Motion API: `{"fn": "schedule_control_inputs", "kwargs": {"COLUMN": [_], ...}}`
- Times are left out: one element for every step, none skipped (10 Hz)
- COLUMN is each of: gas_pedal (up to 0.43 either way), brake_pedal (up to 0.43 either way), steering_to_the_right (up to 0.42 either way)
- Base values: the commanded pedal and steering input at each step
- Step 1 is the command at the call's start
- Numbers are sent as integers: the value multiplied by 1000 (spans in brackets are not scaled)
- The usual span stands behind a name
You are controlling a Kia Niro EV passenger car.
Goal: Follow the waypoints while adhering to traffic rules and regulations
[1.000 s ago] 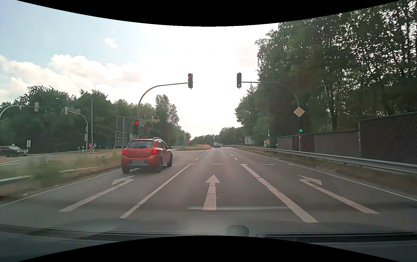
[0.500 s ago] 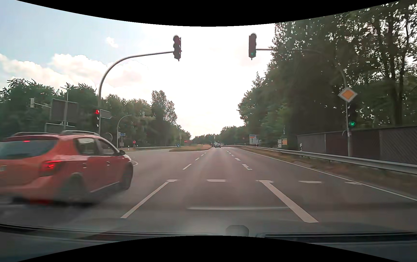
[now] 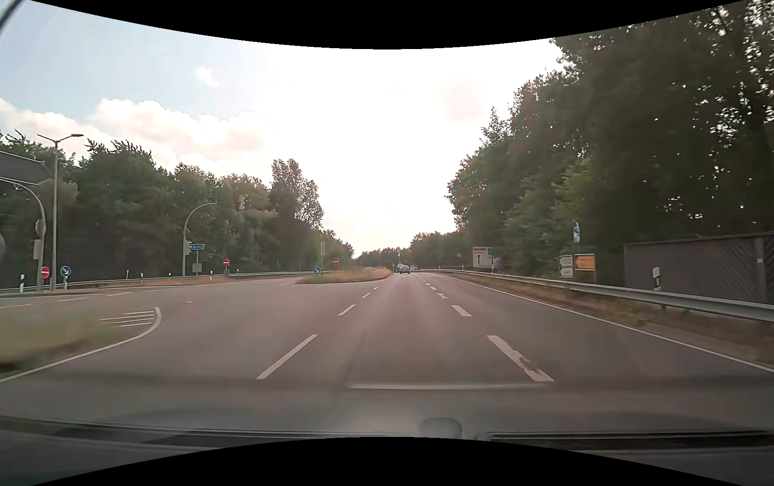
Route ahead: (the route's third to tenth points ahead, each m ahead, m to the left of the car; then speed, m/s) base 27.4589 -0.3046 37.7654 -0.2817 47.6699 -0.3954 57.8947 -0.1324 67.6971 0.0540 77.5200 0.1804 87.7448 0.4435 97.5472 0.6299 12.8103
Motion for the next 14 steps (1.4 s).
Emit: {"fn": "schedule_control_inputs", "kwargs": {"gas_pedal": [177, 177, 177, 177, 177, 177, 177, 177, 177, 177, 177, 177, 177, 177], "brake_pedal": [0, 0, 0, 0, 0, 0, 0, 0, 0, 0, 0, 0, 0, 0], "steering_to_the_right": [-3, -3, -3, -3, -3, -3, -2, -2, 0, 0, 0, 0, 0, 0]}}
